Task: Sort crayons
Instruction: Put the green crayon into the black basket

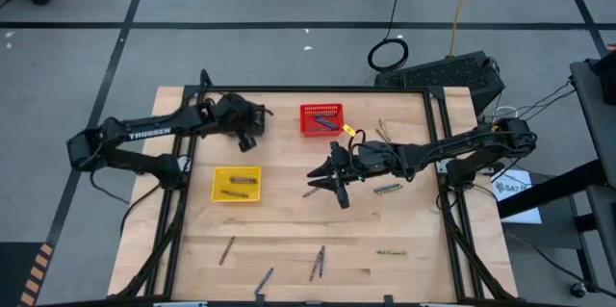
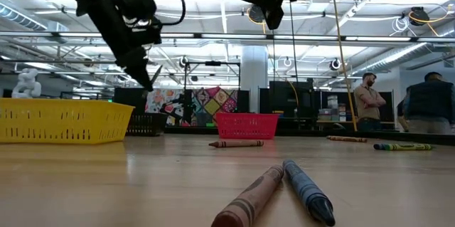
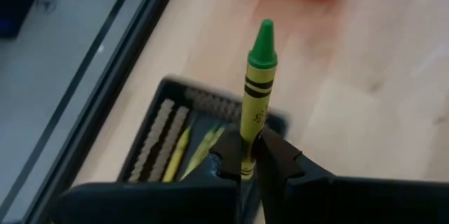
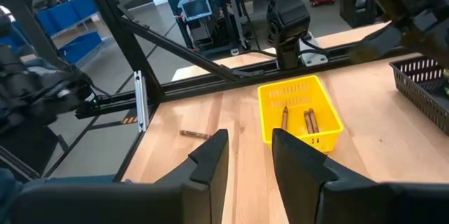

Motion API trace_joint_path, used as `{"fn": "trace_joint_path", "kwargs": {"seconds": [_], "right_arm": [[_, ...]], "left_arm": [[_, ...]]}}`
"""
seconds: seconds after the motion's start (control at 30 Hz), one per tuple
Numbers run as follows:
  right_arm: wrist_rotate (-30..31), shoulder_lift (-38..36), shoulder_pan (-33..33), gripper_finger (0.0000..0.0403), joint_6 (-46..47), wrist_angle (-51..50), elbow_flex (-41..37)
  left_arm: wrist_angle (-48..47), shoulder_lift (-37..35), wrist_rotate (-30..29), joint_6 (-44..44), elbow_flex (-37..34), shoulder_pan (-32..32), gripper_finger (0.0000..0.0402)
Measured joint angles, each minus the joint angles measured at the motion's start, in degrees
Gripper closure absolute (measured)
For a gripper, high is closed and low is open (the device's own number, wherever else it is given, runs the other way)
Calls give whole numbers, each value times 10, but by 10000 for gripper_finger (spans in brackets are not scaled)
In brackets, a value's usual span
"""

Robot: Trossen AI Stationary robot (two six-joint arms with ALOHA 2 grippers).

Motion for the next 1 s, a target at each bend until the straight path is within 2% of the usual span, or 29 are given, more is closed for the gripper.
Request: {"fn": "trace_joint_path", "kwargs": {"seconds": [0.33, 0.43, 0.67, 0.83, 1.0], "right_arm": [[0, 0, 0, 305, 0, 0, 0], [-1, 0, 0, 305, 0, 0, 0], [-1, 0, 0, 305, 4, 0, 0], [-2, 0, 0, 305, 4, 0, 0], [-2, 0, 1, 305, 4, 0, 0]], "left_arm": [[-45, 8, 1, 19, 0, 88, 387], [-63, 19, 21, 18, 0, 103, 387], [-68, 58, 34, 18, 0, 113, 387], [-69, 82, 8, 18, 0, 121, 386], [-74, 98, 7, 18, 0, 125, 386]]}}
